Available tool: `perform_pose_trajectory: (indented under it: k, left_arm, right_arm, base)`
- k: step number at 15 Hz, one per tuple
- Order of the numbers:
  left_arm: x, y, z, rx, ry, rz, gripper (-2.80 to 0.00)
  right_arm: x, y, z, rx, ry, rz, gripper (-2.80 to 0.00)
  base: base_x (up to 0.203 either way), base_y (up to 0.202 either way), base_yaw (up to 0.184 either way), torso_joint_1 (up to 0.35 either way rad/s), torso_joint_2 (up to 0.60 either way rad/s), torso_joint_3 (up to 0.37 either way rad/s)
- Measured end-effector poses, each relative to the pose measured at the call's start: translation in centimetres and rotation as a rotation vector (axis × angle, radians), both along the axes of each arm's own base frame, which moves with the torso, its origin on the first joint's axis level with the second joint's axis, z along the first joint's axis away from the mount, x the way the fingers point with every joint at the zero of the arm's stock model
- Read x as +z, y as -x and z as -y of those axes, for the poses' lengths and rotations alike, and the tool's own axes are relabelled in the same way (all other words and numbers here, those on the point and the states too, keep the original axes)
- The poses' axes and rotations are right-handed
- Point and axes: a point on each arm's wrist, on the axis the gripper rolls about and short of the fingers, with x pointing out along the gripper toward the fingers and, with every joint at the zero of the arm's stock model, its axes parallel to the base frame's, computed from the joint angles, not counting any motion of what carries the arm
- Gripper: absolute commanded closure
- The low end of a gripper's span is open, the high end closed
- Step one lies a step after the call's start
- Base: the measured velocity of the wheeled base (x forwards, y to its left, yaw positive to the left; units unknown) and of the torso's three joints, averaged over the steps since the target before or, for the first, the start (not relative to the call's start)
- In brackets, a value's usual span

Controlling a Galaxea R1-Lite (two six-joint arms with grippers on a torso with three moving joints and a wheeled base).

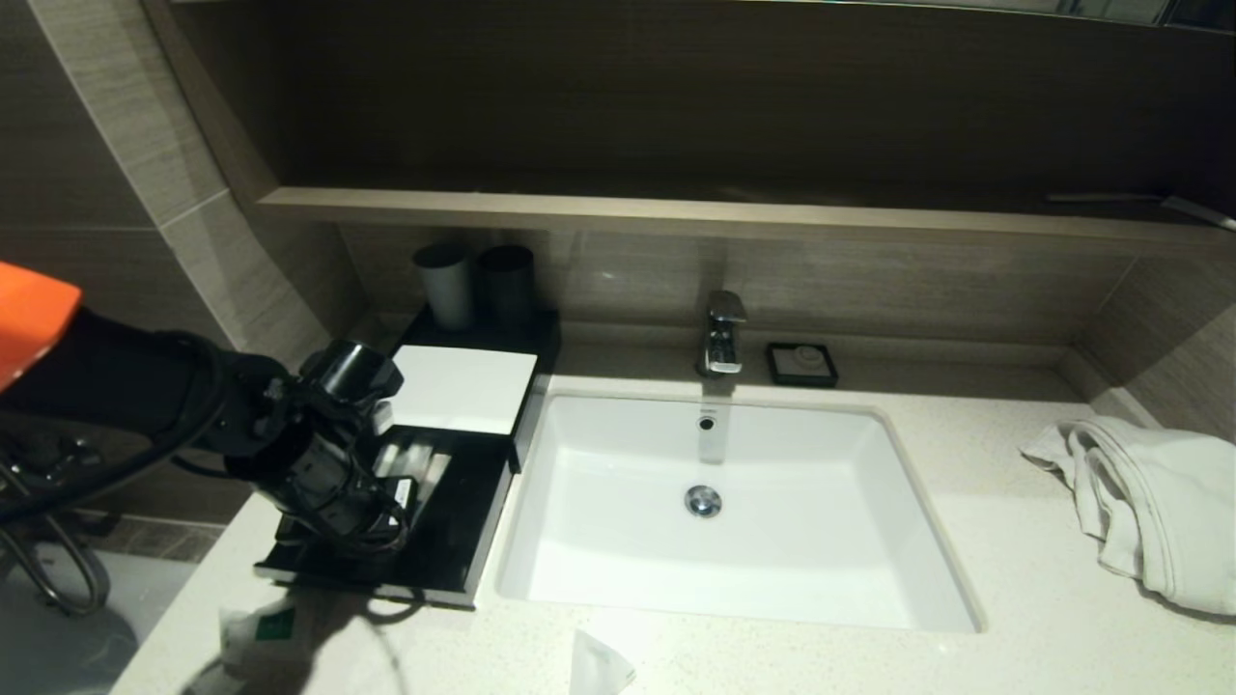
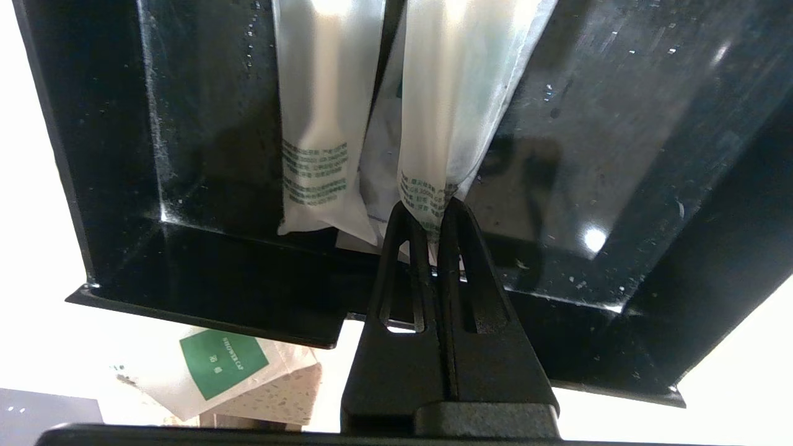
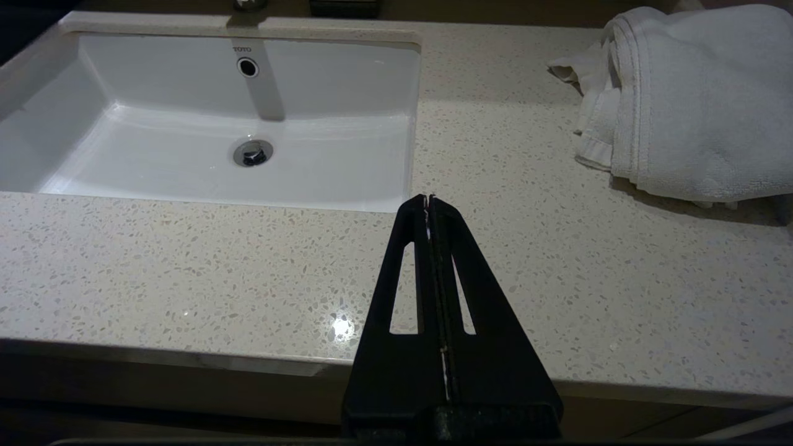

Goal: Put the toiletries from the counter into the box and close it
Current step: Place the bathroom toiletry into the drawer

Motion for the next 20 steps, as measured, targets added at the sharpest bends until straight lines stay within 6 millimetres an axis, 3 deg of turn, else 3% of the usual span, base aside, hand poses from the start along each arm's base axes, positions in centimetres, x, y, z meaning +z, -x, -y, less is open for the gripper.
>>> perform_pose_trajectory:
  k: [3, 4, 13, 17, 20]
  left_arm:
    - [0.0, -0.2, 0.0, 0.003, -0.004, 0.016, 0.0]
    - [0.0, -0.2, 0.0, 0.002, -0.004, 0.019, -2.8]
    - [0.7, -0.3, 0.0, 0.003, 0.001, 0.045, -2.8]
    - [3.8, 1.0, -0.3, 0.006, 0.023, 0.134, -2.8]
    - [6.7, 3.3, -1.1, 0.019, 0.034, 0.178, -2.8]
  right_arm:
    - [0.0, 0.0, 0.0, 0.0, 0.0, 0.0, 0.0]
    - [0.0, 0.0, 0.0, 0.0, 0.0, 0.0, 0.0]
    - [0.0, 0.0, 0.0, 0.0, 0.0, 0.0, 0.0]
    - [0.0, 0.0, 0.0, 0.0, 0.0, 0.0, 0.0]
    - [0.0, 0.0, 0.0, 0.0, 0.0, 0.0, 0.0]
  base:
    - [0.0, 0.0, 0.0, 0.0, 0.0, 0.0]
    - [0.0, 0.0, 0.0, 0.0, 0.0, 0.0]
    - [0.0, 0.0, 0.0, 0.0, 0.0, 0.0]
    - [0.0, 0.0, 0.0, 0.0, 0.0, 0.0]
    - [0.0, 0.0, 0.0, 0.0, 0.0, 0.0]
